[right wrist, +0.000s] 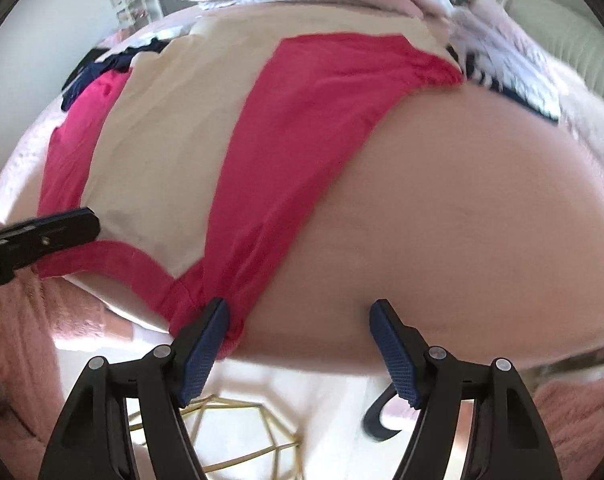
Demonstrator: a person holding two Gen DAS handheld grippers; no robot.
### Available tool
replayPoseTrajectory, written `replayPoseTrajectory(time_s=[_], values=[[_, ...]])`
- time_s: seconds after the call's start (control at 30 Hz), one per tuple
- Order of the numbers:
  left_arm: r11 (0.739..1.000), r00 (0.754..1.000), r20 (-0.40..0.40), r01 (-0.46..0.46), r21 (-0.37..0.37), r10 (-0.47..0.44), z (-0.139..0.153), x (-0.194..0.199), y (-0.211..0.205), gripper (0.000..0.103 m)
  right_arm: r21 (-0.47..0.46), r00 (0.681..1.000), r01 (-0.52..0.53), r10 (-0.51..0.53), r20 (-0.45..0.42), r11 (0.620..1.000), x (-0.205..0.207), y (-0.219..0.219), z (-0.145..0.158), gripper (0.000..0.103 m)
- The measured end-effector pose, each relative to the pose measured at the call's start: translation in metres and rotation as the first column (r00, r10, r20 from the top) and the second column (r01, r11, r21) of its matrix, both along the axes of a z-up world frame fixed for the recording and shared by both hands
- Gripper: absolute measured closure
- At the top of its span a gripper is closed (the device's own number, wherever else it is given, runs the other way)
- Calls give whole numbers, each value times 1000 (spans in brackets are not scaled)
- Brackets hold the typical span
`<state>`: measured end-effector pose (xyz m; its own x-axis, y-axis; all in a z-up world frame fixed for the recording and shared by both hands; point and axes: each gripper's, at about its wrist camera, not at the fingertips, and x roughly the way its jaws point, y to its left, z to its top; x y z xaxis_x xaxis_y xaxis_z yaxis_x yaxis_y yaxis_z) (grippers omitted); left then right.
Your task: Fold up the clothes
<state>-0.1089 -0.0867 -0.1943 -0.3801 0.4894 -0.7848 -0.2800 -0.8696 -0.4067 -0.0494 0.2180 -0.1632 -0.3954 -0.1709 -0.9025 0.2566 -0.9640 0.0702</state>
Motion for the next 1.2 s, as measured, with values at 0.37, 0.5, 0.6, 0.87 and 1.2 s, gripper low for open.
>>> replayPoseTrajectory(time_s=[0.37, 0.5, 0.6, 0.87, 1.2], values=[[939, 940, -9, -341, -46, 341, 9, -8, -71, 71, -118, 995, 6, -17, -99, 993, -9, 0, 42, 31], [926, 926, 22, -377, -25, 378, 19, -10, -104, 71, -94, 993, -82, 74, -87, 992, -40, -34, 46, 31], [910, 910, -8, -414, -40, 414, 33, -19, -120, 71, -106, 986, -152, 144, -84, 983, -56, -68, 53, 31], [800, 800, 6, -599, -30, 600, 25, -56, -183, 71, -191, 980, -198, 189, -63, 961, -72, -164, 55, 31], [689, 690, 102, -723, 54, 716, -21, -79, -253, 70, -201, 999, -33, 40, 33, 979, -94, -149, 30, 31]])
